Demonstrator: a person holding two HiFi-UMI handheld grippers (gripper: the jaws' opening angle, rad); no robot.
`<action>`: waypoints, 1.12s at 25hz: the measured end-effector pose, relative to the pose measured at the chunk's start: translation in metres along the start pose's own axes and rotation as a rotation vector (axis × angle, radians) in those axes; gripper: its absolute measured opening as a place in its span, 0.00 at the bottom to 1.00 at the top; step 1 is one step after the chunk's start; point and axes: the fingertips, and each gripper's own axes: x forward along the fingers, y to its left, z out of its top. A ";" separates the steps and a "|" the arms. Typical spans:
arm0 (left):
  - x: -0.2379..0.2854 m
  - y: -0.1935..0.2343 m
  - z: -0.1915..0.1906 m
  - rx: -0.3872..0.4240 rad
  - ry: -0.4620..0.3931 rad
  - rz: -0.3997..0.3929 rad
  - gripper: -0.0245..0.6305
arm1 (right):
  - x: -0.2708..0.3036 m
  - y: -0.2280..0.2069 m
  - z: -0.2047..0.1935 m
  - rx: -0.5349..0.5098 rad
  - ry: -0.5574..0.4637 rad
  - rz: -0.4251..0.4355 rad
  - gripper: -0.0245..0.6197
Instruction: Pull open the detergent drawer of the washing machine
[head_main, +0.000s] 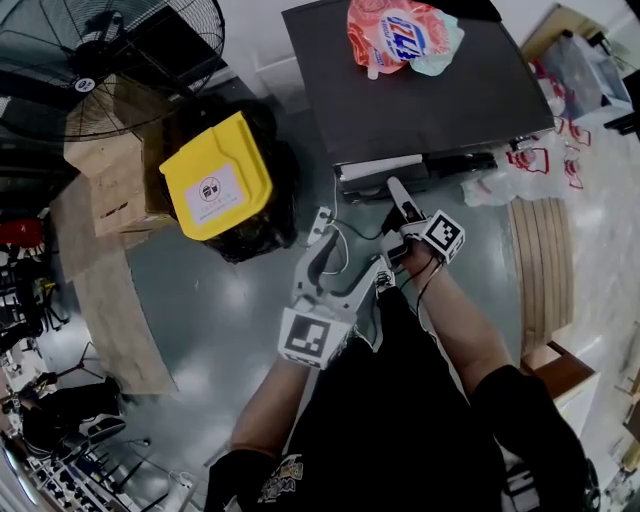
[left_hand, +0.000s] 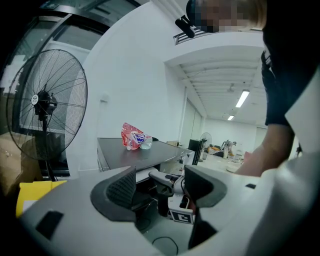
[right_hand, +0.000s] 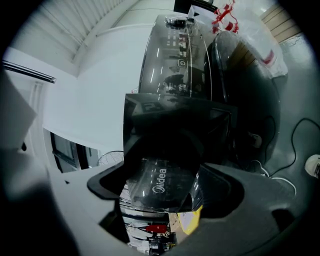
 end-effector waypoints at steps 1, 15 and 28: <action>-0.002 -0.002 -0.001 0.001 0.000 -0.003 0.46 | -0.004 -0.001 -0.001 0.002 -0.004 0.001 0.74; -0.040 -0.038 -0.015 0.022 0.001 -0.048 0.46 | -0.067 -0.013 -0.025 0.017 -0.048 -0.002 0.74; -0.081 -0.067 -0.028 0.053 -0.017 -0.065 0.46 | -0.103 -0.014 -0.039 -0.086 -0.024 -0.066 0.70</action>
